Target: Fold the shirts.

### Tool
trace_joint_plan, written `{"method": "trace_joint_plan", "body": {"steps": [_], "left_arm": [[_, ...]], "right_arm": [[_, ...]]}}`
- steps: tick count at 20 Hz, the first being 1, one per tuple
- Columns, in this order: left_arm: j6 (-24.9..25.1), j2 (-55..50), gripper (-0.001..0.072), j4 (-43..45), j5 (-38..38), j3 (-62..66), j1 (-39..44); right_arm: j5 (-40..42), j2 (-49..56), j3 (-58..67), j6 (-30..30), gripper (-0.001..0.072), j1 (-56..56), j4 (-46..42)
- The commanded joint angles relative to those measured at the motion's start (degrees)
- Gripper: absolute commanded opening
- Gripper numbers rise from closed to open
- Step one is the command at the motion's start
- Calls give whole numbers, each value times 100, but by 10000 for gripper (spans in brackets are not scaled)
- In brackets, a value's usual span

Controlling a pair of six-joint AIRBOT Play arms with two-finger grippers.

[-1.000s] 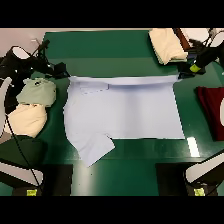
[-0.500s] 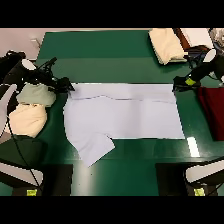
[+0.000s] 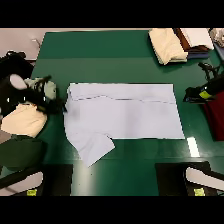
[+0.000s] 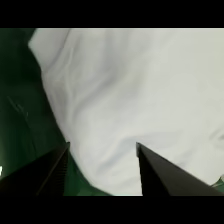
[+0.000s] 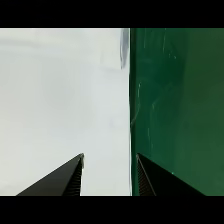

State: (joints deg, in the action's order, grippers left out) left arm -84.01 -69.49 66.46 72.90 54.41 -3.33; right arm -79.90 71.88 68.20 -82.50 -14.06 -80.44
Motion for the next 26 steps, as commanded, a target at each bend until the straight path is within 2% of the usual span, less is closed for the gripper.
{"method": "trace_joint_plan", "body": {"steps": [1, 7, 10, 12, 13, 14, 16, 19, 20, 21, 23, 26], "left_arm": [[-341, 1064, 498, -59, 28, -1703, 2], [-238, 1486, 498, -1088, -498, -3047, 127], [-299, 1486, 498, -1333, -1104, -3121, 981], [-573, 1486, 496, -1331, -1408, -3121, 1414], [-669, 1486, 445, -1335, -1438, -3104, 1471], [-643, 1488, 203, -1353, -1394, -3069, 1471], [-573, 1502, 24, -1322, -1296, -2914, 1471], [-555, 1644, 23, -1281, -1174, -2583, 1471], [-555, 1722, 23, -1281, -1178, -2485, 1471], [-555, 1777, 23, -1281, -1182, -2411, 1471], [-557, 1814, 22, -1283, -1182, -2328, 1471], [-557, 1814, 23, -1283, -1200, -2321, 1471]], "right_arm": [[293, -664, -656, 79, 388, -44, 328], [387, -778, -608, 107, 387, -42, 852], [367, -782, -570, 105, 387, -42, 894], [304, -782, -627, 105, 387, -46, 874], [256, -796, -684, 107, 387, -111, 885], [208, -802, -761, 114, 387, -195, 881], [50, -813, -979, 164, 387, -542, 824], [-262, -807, -1659, 232, 390, -1467, 826], [-260, -804, -1932, 293, 420, -1808, 828], [-234, -804, -2232, 299, 497, -2177, 844], [-125, -804, -2734, 308, 497, -2699, 898], [162, -804, -3318, 315, 444, -2868, 896]]}}
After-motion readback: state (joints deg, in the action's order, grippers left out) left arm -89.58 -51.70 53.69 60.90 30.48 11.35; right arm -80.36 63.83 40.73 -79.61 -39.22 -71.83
